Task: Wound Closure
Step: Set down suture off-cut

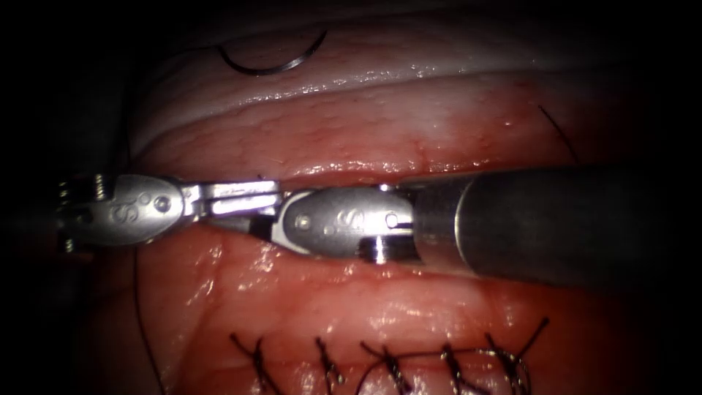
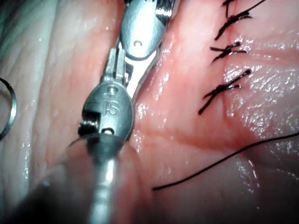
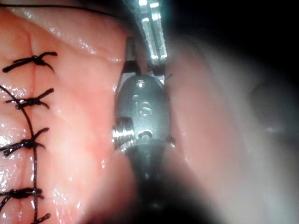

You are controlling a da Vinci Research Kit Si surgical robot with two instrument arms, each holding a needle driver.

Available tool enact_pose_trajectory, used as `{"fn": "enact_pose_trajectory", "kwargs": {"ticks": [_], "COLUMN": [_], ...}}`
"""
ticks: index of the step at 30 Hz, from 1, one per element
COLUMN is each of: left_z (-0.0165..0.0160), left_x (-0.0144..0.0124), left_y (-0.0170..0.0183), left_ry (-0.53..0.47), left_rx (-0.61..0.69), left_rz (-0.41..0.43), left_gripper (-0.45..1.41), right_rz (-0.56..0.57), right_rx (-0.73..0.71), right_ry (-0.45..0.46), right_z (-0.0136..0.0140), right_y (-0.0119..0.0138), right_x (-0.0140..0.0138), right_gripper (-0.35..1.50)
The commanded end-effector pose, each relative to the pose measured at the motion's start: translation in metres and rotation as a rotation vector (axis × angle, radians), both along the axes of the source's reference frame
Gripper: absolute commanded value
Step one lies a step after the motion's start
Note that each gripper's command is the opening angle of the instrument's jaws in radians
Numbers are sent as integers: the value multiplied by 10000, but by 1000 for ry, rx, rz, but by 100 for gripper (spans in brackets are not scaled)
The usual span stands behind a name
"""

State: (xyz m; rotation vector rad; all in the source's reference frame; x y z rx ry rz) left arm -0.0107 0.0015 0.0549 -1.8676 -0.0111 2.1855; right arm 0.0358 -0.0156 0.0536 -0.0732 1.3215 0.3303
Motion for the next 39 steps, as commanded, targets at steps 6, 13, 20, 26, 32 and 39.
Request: {"fn": "enact_pose_trajectory", "kwargs": {"ticks": [6,13,20,26,32,39], "left_z": [-15,-21,-3,27,60,67], "left_x": [0,-61,-95,-98,-82,-77], "left_y": [-14,-51,-77,-89,-87,-89], "left_ry": [2,38,47,93,185,263], "left_rx": [-2,-22,-32,1,68,135], "left_rz": [-15,10,74,113,116,102], "left_gripper": [-45,-45,-45,-45,-45,34], "right_rz": [-16,73,93,100,104,107], "right_rx": [-62,-72,-73,-74,-75,-76], "right_ry": [-81,-91,-111,-114,-117,-119], "right_z": [-13,-39,-40,-39,-39,-38], "right_y": [14,52,60,59,58,57], "right_x": [-87,-171,-182,-174,-170,-167], "right_gripper": [135,133,130,128,128,126]}}
